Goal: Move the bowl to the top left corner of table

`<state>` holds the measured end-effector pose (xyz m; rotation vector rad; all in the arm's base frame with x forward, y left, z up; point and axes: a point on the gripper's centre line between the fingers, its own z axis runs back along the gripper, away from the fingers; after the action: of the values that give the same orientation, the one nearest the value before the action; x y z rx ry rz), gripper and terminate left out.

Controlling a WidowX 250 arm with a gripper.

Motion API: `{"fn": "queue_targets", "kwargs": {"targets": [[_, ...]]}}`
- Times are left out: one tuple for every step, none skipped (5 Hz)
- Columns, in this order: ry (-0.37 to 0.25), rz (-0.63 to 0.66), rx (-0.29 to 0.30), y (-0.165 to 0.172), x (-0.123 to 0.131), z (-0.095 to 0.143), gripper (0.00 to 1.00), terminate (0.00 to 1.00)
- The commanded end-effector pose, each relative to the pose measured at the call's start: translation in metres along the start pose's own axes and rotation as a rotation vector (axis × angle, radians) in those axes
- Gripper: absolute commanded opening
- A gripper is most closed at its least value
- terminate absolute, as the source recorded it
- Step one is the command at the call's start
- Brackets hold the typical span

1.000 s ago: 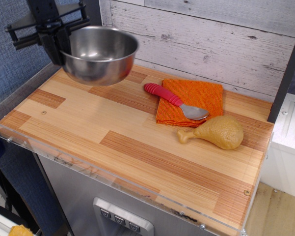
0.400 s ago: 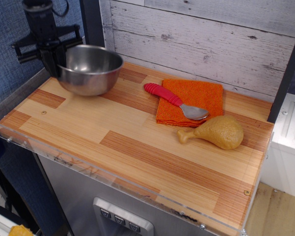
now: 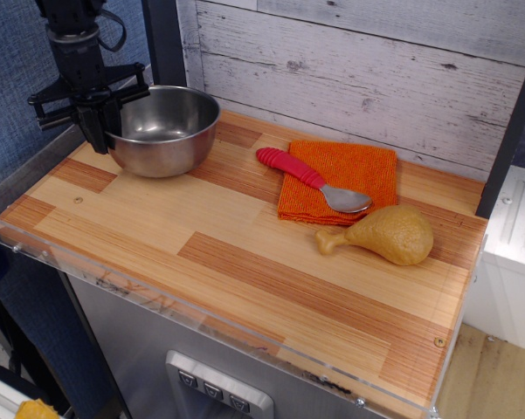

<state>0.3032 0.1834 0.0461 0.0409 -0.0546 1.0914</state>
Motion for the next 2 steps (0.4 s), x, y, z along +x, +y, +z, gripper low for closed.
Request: {"fn": "queue_targets", "kwargs": {"targets": [[-0.007,0.178,-0.029,0.0181,-0.0005,0.0017,1.0,0.0],[-0.037,0.221,-0.011,0.0208,0.0031,0.0072,1.0,0.0]]}}
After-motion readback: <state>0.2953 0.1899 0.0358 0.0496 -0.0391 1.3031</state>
